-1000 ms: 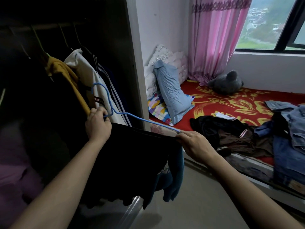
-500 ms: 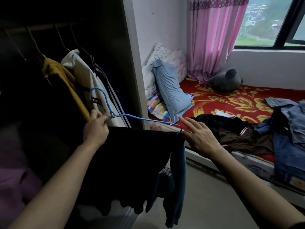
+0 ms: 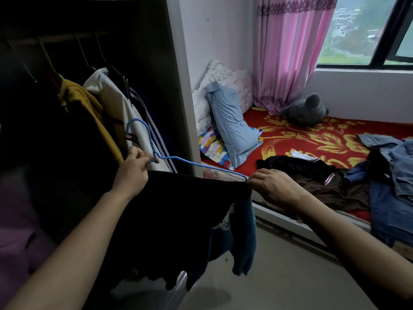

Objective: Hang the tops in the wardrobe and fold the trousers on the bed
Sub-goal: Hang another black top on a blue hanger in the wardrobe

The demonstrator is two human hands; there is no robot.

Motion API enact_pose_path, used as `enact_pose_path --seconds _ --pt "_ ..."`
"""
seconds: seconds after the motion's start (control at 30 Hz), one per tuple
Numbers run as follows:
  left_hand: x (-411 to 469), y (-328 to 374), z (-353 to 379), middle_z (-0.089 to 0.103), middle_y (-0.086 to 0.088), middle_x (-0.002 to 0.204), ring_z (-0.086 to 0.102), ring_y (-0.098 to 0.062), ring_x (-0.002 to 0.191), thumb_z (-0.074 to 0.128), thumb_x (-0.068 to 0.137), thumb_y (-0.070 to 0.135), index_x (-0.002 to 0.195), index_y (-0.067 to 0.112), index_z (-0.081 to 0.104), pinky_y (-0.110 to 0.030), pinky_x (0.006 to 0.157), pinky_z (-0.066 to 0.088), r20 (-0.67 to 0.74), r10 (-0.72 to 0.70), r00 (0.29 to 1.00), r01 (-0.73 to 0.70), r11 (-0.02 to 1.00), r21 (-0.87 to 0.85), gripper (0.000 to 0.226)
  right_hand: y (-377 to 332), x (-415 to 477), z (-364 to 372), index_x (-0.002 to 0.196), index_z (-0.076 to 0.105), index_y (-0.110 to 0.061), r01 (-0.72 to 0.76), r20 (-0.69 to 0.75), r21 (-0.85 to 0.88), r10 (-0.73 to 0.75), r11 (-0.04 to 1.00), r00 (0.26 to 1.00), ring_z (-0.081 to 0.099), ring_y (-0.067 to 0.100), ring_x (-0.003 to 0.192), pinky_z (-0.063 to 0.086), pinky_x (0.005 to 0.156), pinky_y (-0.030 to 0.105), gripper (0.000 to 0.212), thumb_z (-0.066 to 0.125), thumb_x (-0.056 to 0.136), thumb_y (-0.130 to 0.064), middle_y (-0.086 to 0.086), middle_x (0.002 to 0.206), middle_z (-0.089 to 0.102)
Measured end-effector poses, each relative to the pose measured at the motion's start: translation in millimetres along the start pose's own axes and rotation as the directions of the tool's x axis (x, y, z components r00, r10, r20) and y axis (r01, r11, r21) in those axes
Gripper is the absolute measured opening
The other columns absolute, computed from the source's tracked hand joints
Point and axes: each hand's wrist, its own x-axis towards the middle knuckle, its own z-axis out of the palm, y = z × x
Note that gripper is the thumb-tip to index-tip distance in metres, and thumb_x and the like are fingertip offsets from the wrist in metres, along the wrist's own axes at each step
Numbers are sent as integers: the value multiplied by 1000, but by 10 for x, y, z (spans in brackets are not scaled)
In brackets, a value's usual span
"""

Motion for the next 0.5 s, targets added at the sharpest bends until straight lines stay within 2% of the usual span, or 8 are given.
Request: enact_pose_path --seconds 0.1,0.17,0.2,0.27,0.33,0.4,0.5 --pt "21 14 38 38 4 96 50 -16 86 51 97 3 96 20 63 -34 88 43 102 -17 995 28 994 -107 21 47 -8 35 115 69 -28 -95 -36 -77 93 993 995 62 21 107 49 70 34 29 46 97 -26 -7 113 69" --pt "48 44 47 42 5 91 53 -11 85 50 99 9 93 16 59 -38 93 45 161 -52 986 83 978 -192 12 47 13 39 118 68 -29 -128 -15 -109 127 986 992 59 21 115 49 71 33 29 52 96 -21 -6 128 65" --pt "51 48 42 43 6 90 53 -6 83 50 100 10 93 17 58 -39 93 45 167 -71 983 109 967 -231 12 49 15 28 119 69 -29 -115 -26 -111 112 987 993 57 22 120 51 73 34 29 57 94 -19 -3 139 59" --pt "30 34 26 42 7 89 52 -1 82 50 99 5 86 26 57 -28 86 42 124 -73 990 104 958 -267 26 56 -8 19 116 71 -22 -37 -125 -82 26 996 992 56 24 125 55 81 39 24 62 94 -17 0 150 49" --pt "-5 7 15 41 6 91 52 -6 84 48 98 -1 82 32 57 -22 82 36 94 -70 993 92 962 -259 37 37 -43 2 121 70 -13 34 -215 -50 -44 998 976 60 24 123 55 89 40 29 50 102 -20 -1 147 54" --pt "-18 9 42 40 5 94 52 -15 87 48 97 -2 91 26 65 -25 86 38 111 -71 991 93 973 -210 33 -3 -57 -28 122 70 -8 78 -237 -59 -90 995 967 64 24 117 56 91 37 36 43 101 -18 0 137 62" --pt "-1 62 112 39 3 105 53 -21 95 48 96 0 113 11 66 -32 95 43 112 -70 991 81 992 -98 28 -54 -53 -58 110 76 -8 163 -193 -56 -171 985 966 68 25 107 58 87 34 27 71 83 -7 3 123 70"
